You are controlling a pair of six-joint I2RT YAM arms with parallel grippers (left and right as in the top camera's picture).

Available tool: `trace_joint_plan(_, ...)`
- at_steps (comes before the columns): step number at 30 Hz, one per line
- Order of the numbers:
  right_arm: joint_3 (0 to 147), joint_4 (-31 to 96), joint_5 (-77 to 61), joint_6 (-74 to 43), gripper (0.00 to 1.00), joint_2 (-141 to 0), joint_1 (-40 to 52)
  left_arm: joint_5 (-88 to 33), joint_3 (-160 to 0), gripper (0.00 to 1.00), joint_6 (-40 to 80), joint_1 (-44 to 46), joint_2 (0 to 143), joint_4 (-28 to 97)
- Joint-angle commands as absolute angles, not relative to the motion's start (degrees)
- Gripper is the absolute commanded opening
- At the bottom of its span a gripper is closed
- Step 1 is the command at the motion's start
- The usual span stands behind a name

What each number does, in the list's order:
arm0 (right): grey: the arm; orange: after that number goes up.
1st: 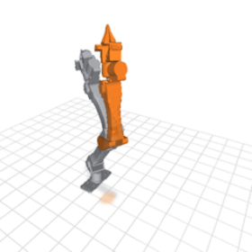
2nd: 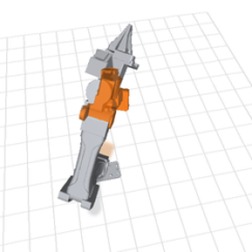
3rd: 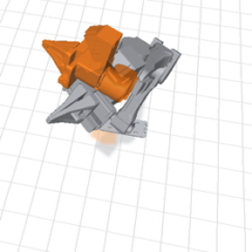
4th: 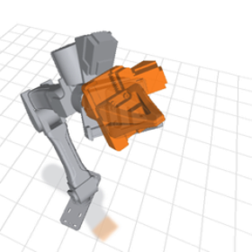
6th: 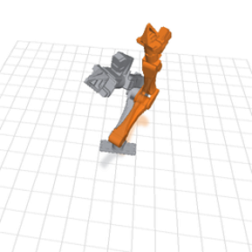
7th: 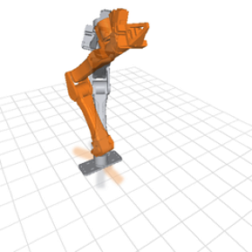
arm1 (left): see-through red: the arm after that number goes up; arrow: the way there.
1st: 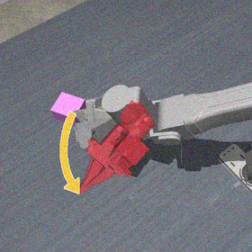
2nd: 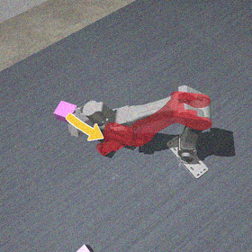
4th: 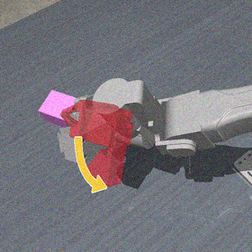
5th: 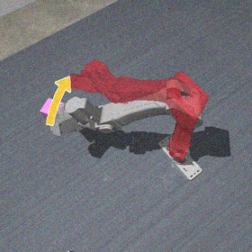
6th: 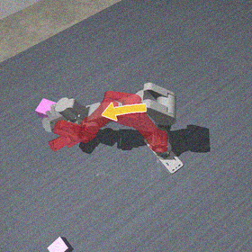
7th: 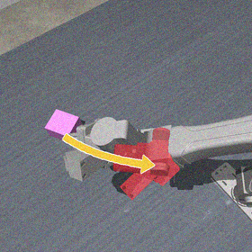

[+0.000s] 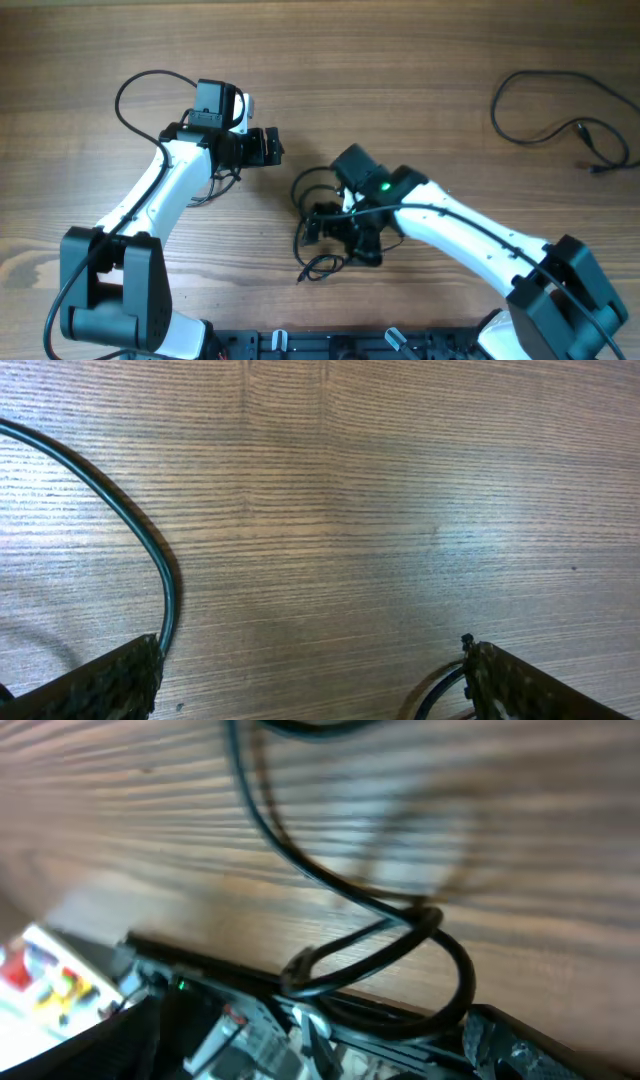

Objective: Untangle cables

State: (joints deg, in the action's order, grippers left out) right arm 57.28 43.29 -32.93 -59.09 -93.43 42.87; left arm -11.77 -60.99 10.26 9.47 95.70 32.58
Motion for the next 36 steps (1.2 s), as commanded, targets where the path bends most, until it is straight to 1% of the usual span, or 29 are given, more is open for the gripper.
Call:
trace_joint_plan(1, 56.9, 43.0, -22.7, -79.5, 1.00, -93.4, 47.8, -11.0, -60.9, 1.00, 11.0, 9.5, 95.8, 32.5)
trace_joint_plan(3, 56.9, 41.2, -15.9, -84.0, 0.99, -93.4, 50.3, -11.0, -60.9, 1.00, 11.0, 9.5, 95.8, 32.5)
trace_joint_plan(5, 56.9, 39.1, -12.2, -84.2, 0.90, -93.4, 51.0, -11.0, -60.9, 1.00, 11.0, 9.5, 95.8, 32.5)
trace_joint_plan(6, 56.9, 38.2, -11.4, -84.8, 0.82, -93.4, 51.0, -11.0, -60.9, 1.00, 11.0, 9.5, 95.8, 32.5)
trace_joint_plan(9, 56.2, 38.0, -10.9, -88.8, 0.69, -93.5, 51.0, -11.0, -60.9, 1.00, 11.0, 9.5, 95.8, 32.5)
trace_joint_plan(11, 54.2, 36.3, -11.1, -89.1, 0.64, -93.5, 51.0, -11.0, -60.9, 1.00, 11.0, 9.5, 95.8, 32.5)
trace_joint_plan(13, 52.8, 34.9, -11.4, -90.2, 0.61, -93.5, 51.0, -11.0, -60.9, 1.00, 11.0, 9.5, 95.8, 32.5)
trace_joint_plan(14, 52.0, 33.4, -10.0, -89.8, 0.47, -93.5, 51.0, -11.0, -60.9, 1.00, 11.0, 9.5, 95.8, 32.5)
trace_joint_plan(15, 51.9, 33.9, -6.2, -88.1, 0.21, -93.6, 51.0, -11.0, -60.9, 1.00, 11.0, 9.5, 95.8, 32.5)
trace_joint_plan(16, 51.9, 33.9, -4.2, -86.1, 0.04, -93.5, 51.0, -11.0, -60.9, 1.00, 11.0, 9.5, 95.8, 32.5)
trace_joint_plan(18, 53.6, 34.9, -3.4, -77.4, 0.04, -92.7, 49.0, -11.0, -60.9, 1.00, 11.0, 9.5, 95.8, 32.6)
trace_joint_plan(21, 60.9, 42.7, -0.3, -65.1, 0.04, -89.2, 41.2, -11.0, -60.9, 1.00, 11.0, 9.5, 95.8, 32.5)
trace_joint_plan(24, 70.3, 55.0, 6.4, -56.7, 0.04, -87.7, 27.6, -11.0, -60.9, 1.00, 11.0, 9.5, 95.8, 32.6)
trace_joint_plan(25, 71.3, 56.4, 9.3, -56.7, 0.04, -87.7, 24.1, -11.0, -60.9, 1.00, 11.0, 9.5, 95.8, 32.7)
trace_joint_plan(27, 71.5, 57.2, 14.6, -57.2, 0.04, -88.0, 13.8, -11.0, -60.9, 1.00, 11.0, 9.5, 95.8, 32.8)
trace_joint_plan(32, 71.5, 57.9, 17.7, -60.8, 0.05, -88.5, -6.9, -11.0, -60.9, 1.00, 11.0, 9.5, 95.8, 32.8)
trace_joint_plan(33, 71.5, 57.8, 16.1, -59.5, 0.15, -89.3, -9.8, -11.0, -60.9, 1.00, 11.0, 9.5, 95.8, 32.7)
trace_joint_plan(35, 71.5, 57.7, 16.1, -57.1, 0.42, -89.7, -10.2, -11.0, -60.9, 1.00, 11.0, 9.5, 95.8, 32.7)
trace_joint_plan(36, 71.5, 57.5, 16.1, -56.0, 0.72, -89.7, -10.2, -11.0, -60.9, 1.00, 11.0, 9.5, 95.8, 32.7)
